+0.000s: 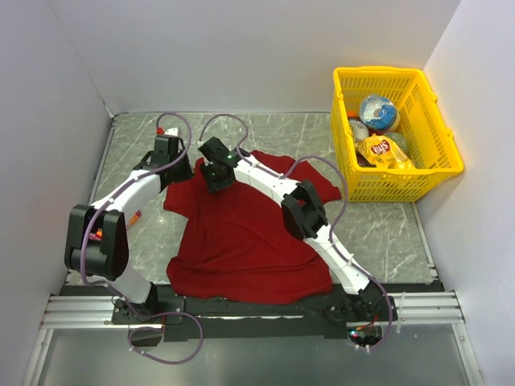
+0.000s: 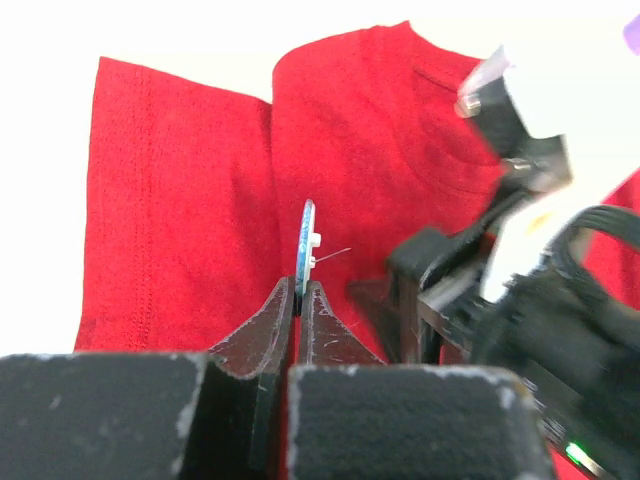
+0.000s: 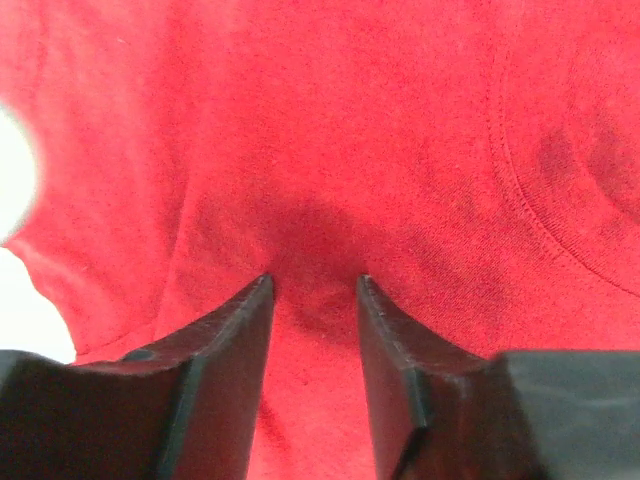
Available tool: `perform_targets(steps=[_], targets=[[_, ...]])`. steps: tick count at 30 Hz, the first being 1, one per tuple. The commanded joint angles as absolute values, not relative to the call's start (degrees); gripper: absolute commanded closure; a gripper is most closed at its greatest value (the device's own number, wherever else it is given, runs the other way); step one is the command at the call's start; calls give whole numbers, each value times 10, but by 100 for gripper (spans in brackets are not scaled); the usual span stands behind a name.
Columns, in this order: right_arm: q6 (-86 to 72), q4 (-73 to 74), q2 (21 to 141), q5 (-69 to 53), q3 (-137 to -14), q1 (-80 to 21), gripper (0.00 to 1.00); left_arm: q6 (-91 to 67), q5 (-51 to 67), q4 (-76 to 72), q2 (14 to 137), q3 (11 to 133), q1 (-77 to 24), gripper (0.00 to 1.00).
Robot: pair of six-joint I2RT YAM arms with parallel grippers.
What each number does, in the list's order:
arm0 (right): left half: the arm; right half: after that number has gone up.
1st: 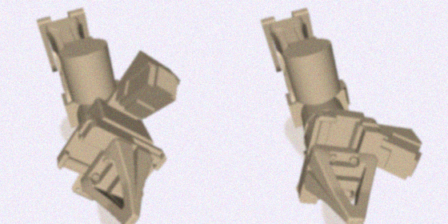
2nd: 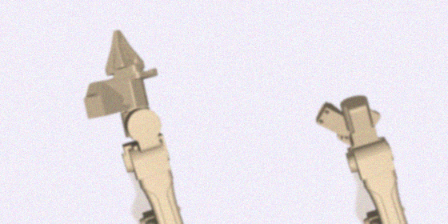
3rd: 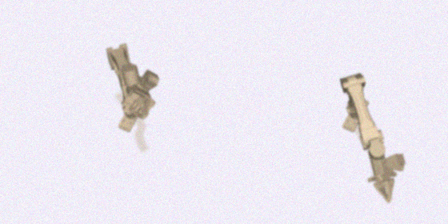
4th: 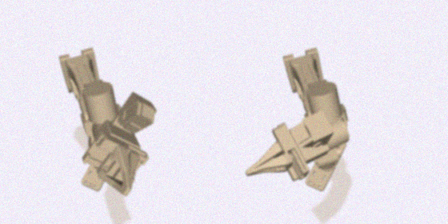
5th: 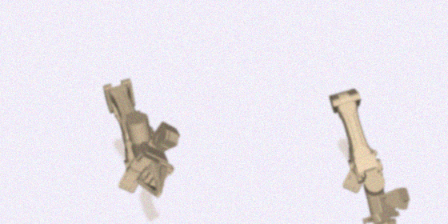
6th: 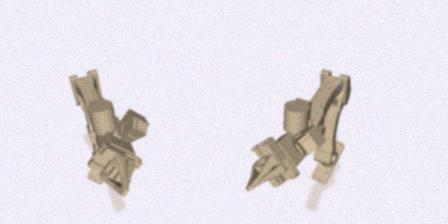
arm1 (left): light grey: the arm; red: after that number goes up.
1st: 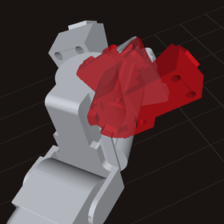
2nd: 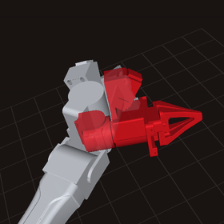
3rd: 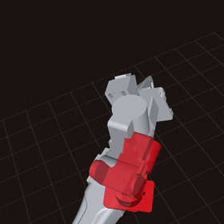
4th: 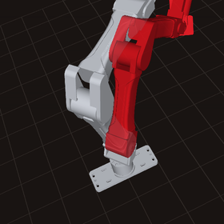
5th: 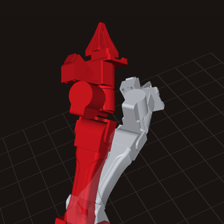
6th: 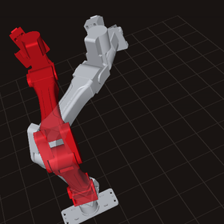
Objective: Pin the brooch onto the clothing
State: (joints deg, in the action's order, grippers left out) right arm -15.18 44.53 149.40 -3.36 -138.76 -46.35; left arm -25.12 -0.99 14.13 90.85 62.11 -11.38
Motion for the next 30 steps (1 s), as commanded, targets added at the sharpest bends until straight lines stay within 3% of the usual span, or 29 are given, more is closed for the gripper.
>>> perform_targets(steps=[1, 2, 4, 5, 15, 29, 30], targets=[[-160, 476, 1527, -15, -1417, -462, 74, -251, 10, 134, 876, 633, -113, 99], [-157, 483, 1529, -8, -1420, -461, 78, -252, 10, 134, 874, 634, -113, 99], [-149, 482, 1522, -4, -1407, -464, 97, -253, 11, 135, 870, 634, -112, 99], [-149, 479, 1516, -1, -1399, -463, 100, -254, 11, 135, 867, 634, -112, 99], [-138, 392, 1344, -18, -1245, -444, 100, -255, 11, 134, 864, 621, -113, 99], [-145, 383, 1305, -54, -1191, -437, 100, -259, 42, 110, 878, 591, -113, 99], [-148, 381, 1305, -60, -1187, -435, 96, -259, 50, 103, 877, 584, -114, 99]])
